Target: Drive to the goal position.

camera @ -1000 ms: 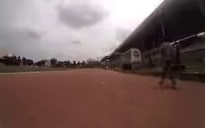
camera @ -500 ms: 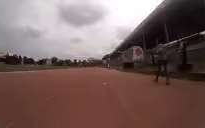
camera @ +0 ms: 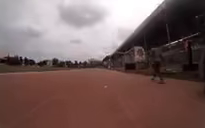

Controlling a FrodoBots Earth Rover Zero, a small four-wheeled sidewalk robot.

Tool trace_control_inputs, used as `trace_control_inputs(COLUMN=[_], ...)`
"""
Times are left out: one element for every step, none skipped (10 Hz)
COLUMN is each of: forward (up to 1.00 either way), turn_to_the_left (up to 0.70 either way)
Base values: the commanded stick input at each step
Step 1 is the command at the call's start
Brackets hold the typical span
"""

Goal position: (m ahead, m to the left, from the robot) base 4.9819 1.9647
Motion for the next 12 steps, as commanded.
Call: trace_control_inputs(forward=[0.70, 0.70, 0.70, 0.70, 0.70, 0.70, 0.70, 0.70, 0.70, 0.70, 0.70, 0.70], turn_to_the_left=[0.27, 0.35, 0.35, 0.26, 0.15, 0.05, 0.00, 0.00, 0.00, 0.00, 0.00, 0.00])
